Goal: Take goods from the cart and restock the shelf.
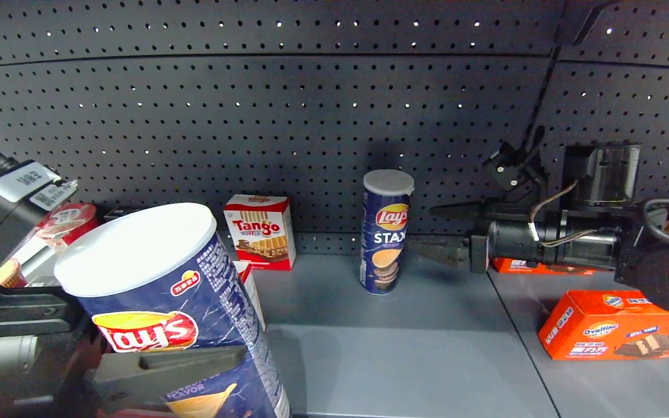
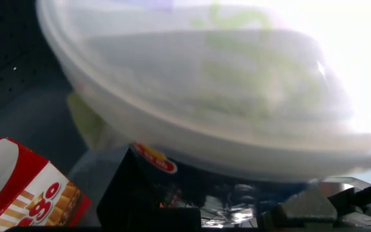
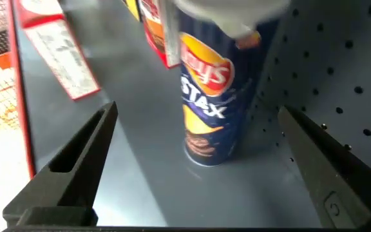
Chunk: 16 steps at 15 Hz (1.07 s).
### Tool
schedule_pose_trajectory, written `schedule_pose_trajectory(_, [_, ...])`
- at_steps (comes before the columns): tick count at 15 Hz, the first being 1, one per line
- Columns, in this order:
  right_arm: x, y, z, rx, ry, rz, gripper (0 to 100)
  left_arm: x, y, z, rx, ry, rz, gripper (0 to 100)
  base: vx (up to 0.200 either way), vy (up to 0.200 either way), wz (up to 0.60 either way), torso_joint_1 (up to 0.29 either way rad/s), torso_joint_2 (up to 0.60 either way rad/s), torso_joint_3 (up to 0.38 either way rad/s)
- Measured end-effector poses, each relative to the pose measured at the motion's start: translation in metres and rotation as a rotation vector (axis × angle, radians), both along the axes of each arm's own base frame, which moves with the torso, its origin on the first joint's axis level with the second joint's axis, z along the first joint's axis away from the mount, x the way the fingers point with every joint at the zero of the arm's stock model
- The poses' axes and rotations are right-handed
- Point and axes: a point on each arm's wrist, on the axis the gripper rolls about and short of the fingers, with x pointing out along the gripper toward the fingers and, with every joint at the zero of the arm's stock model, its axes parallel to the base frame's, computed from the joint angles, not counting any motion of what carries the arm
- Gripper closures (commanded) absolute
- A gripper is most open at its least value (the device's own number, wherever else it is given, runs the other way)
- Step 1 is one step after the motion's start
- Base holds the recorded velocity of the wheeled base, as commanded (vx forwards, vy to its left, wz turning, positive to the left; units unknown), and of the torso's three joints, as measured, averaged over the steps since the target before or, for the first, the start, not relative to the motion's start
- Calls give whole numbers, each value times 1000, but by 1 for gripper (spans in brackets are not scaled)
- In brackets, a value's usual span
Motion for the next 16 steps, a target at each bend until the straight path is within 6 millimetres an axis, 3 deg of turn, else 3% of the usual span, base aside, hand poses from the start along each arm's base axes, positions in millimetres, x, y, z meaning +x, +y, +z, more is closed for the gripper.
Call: schedule_pose_trajectory(16, [63, 33, -51, 1, 38, 79, 0, 4, 0, -4, 9, 20, 14, 100, 0, 0, 0, 0, 0, 0])
